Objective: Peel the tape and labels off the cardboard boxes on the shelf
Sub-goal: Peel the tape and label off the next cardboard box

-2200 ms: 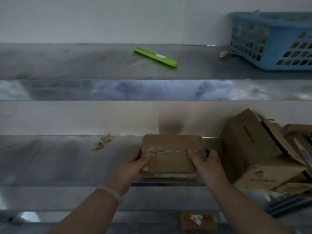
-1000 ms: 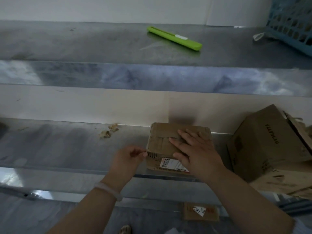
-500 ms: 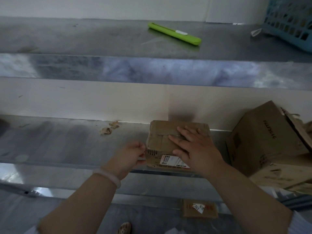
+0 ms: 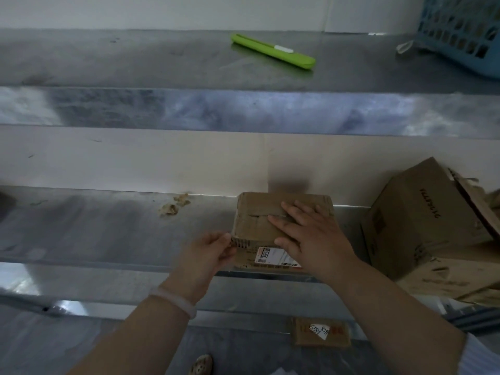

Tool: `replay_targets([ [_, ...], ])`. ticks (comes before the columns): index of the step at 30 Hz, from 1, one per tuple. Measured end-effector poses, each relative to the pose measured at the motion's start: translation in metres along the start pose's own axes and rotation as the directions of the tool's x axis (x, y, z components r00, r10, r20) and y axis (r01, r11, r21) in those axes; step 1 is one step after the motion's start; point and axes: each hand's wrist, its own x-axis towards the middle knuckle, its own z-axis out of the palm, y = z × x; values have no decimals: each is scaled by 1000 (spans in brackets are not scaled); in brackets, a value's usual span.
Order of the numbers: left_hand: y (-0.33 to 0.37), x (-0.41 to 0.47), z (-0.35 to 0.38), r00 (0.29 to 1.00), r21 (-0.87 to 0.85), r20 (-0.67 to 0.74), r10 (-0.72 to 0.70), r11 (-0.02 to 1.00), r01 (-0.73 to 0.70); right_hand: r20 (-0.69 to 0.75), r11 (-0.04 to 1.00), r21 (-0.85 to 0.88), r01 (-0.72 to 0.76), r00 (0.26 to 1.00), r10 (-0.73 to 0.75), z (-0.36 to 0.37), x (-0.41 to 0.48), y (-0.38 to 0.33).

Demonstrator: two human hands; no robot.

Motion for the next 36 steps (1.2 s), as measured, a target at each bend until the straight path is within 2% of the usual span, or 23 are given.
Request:
replay_targets([
  [4, -6, -1, -1, 958, 338, -91, 273, 913, -228, -23, 1000, 4, 3, 1000, -3, 2, 0, 0],
  [8, 1, -5, 3, 920, 506, -140, 366, 825, -251, -16, 1000, -11, -4, 1000, 3, 1, 0, 0],
  [10, 5, -6, 3, 917, 588, -119, 380, 771, -243, -16, 1000, -19, -10, 1000, 9, 1, 1, -1],
  [12, 9, -6, 4, 935, 585, -96, 342, 779, -225, -21, 1000, -16, -12, 1000, 11, 2, 2, -1],
  [15, 8, -7, 5, 979, 349, -82, 184, 926, -145, -33, 1000, -13, -11, 999, 11, 3, 2, -1],
  [21, 12, -2, 4, 998, 71, -68, 2, 997, 3, -29, 999, -37, -13, 1000, 12, 3, 2, -2],
  [24, 19, 0, 5, 998, 64, -6, -57, 996, 57, -44, 1000, -19, -12, 999, 11, 4, 1, -2],
  [26, 23, 2, 7, 997, 121, 28, -74, 990, 70, -38, 999, -32, -15, 999, 14, 4, 1, -2],
  [28, 24, 5, 6, 999, 284, 24, -47, 958, 38, -26, 999, -46, -19, 1000, 18, 4, 1, -2],
  [30, 26, 7, 6, 1000, 468, 4, 4, 884, -5, -13, 999, -41, -27, 1000, 26, 3, 1, -2],
  [32, 28, 6, 6, 1000, 551, -8, 23, 834, -15, -12, 999, -29, -34, 999, 34, 3, 1, -2],
  [34, 32, 5, 9, 1000, 520, -1, -15, 854, 13, -12, 999, -31, -42, 999, 41, 3, 2, -2],
  [36, 37, 2, 12, 995, 406, 5, -95, 910, 85, -6, 998, -36, -51, 999, 51, 3, 2, -3],
])
